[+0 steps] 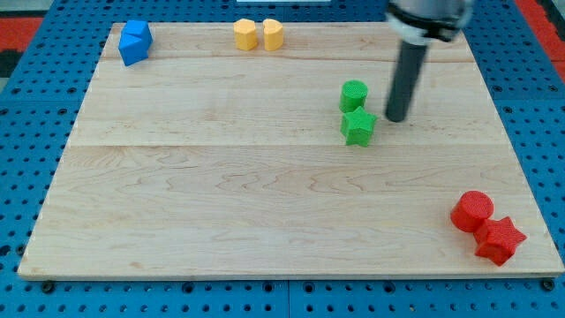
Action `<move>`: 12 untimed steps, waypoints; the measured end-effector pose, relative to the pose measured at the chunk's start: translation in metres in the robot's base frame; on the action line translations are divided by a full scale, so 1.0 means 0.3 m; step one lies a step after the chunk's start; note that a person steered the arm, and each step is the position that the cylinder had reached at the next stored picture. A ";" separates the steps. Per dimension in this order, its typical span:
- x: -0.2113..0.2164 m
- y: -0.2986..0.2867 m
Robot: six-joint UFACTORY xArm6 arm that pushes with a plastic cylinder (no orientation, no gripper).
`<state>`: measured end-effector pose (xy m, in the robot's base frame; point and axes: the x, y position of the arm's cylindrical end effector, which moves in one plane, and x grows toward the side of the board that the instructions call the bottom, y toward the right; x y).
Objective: Separate the red star from the red circle
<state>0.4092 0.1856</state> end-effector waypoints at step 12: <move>0.277 0.132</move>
<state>0.4922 0.2251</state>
